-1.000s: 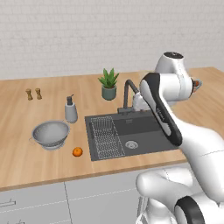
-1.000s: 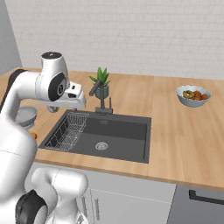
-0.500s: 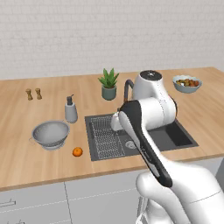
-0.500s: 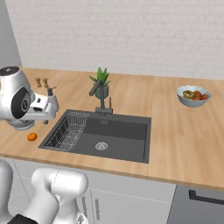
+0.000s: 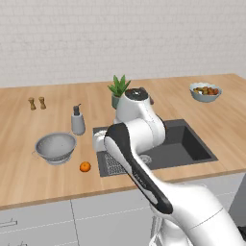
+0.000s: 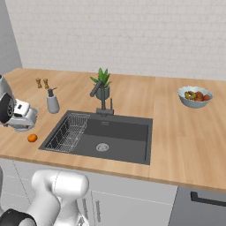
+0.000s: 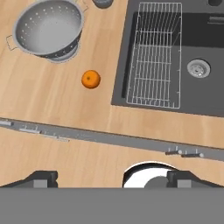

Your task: Put the colander in the sink, put the tangerine in the colander, and turn on the sink faucet and pour water over the colander.

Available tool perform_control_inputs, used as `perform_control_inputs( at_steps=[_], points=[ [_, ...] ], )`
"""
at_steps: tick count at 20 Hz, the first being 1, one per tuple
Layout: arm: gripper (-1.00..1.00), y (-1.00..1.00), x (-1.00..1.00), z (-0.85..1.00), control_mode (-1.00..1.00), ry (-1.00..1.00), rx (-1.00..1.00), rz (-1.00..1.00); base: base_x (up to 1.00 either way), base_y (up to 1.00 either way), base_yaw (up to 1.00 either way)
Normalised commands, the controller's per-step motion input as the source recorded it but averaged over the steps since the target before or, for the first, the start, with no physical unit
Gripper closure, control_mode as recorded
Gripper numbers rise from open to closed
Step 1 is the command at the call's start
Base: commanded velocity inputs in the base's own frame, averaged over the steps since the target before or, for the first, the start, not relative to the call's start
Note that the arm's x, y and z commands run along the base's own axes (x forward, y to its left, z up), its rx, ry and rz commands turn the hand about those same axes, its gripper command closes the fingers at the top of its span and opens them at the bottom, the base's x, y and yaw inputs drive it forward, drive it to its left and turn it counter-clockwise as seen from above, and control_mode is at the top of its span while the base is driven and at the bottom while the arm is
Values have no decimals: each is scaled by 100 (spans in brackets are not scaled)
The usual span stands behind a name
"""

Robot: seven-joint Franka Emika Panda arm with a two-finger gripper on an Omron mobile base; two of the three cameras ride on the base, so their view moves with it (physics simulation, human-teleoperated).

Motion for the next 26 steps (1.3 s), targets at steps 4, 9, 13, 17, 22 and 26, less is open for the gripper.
perform_control_inputs(
  at_steps=[4,9,13,17,22,26],
  points=[
    [-100,46,44,-12,-100,7,7,4,0,0,0],
    [-100,40,61,-22,-100,1,3,4,0,0,0],
    [-100,24,66,-13,-100,3,0,0,0,0,0],
    [-100,5,63,-21,-100,5,1,0,0,0,0],
    [-100,12,59,-23,-100,3,1,0,0,0,0],
    [-100,36,43,-28,-100,2,0,0,0,0,0]
  ],
)
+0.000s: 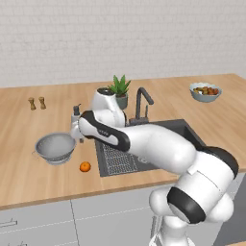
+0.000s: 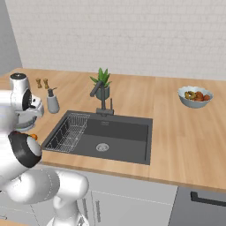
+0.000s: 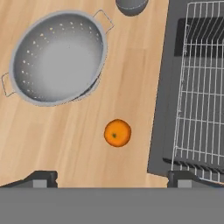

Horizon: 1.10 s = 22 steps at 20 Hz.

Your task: Put the colander in the sink, put the tangerine in the colander, and turn on the sink faucet and pour water over the colander.

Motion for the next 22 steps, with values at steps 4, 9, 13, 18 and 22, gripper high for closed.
perform_control_inputs(
  at_steps=[4,9,13,18,22],
  points=[
    [-100,55,43,-33,-100,4,0,-1,0,0,0],
    [-100,29,42,-20,-100,0,0,0,0,0,0],
    [-100,21,32,-25,-100,0,0,0,0,0,0],
    [-100,16,29,-36,-100,1,0,0,0,0,0],
    [-100,1,27,-36,-100,0,0,0,0,0,0]
  ],
)
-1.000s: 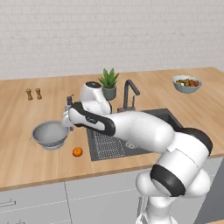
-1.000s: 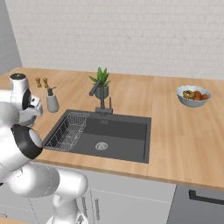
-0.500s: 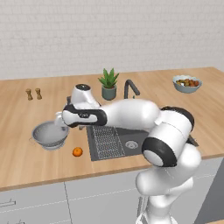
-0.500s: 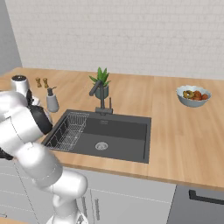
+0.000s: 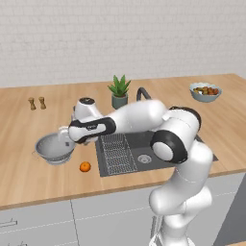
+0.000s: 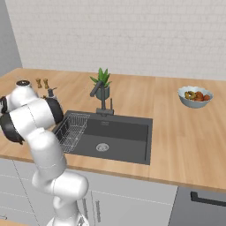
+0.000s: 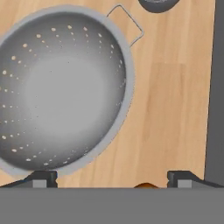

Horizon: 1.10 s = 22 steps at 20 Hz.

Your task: Put the colander in the sink, put the tangerine in the colander, and turn on the sink faucet and pour water over the colander.

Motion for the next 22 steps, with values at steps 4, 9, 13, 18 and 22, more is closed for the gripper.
perform_control_inputs(
  at_steps=[4,9,13,18,22],
  points=[
    [-100,12,39,-33,-100,0,0,0,0,0,0],
    [-100,22,42,-22,-100,0,0,-1,0,0,0],
    [-100,33,26,-12,-100,0,0,-3,0,0,0],
    [-100,14,13,-24,-100,4,0,-6,0,0,0],
    [100,0,0,-57,-100,5,0,-4,0,0,0]
  ],
)
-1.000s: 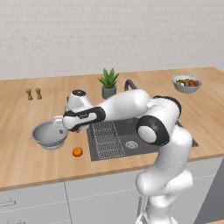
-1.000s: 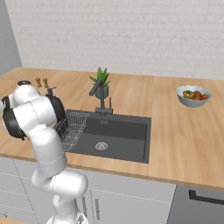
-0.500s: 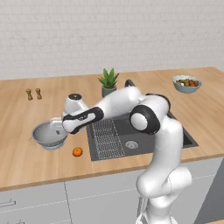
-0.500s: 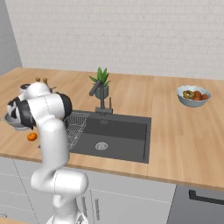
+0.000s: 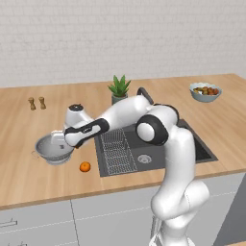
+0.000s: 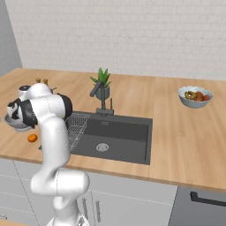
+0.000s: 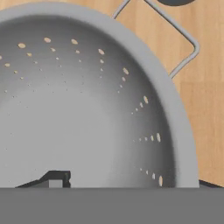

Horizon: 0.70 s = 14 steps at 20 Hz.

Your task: Put the colander in the sink, put the tangerine in the colander, and turn on the sink faucet and pour water over the colander.

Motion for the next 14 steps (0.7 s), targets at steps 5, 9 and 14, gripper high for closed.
perform_control_inputs(
  at_steps=[5,9,14],
  points=[
    [100,0,0,-41,-100,0,0,-3,0,0,0],
    [100,-4,-4,-36,-100,-3,0,-5,0,0,0],
    [100,-7,-4,-30,-100,-2,1,-22,0,0,0]
  ],
)
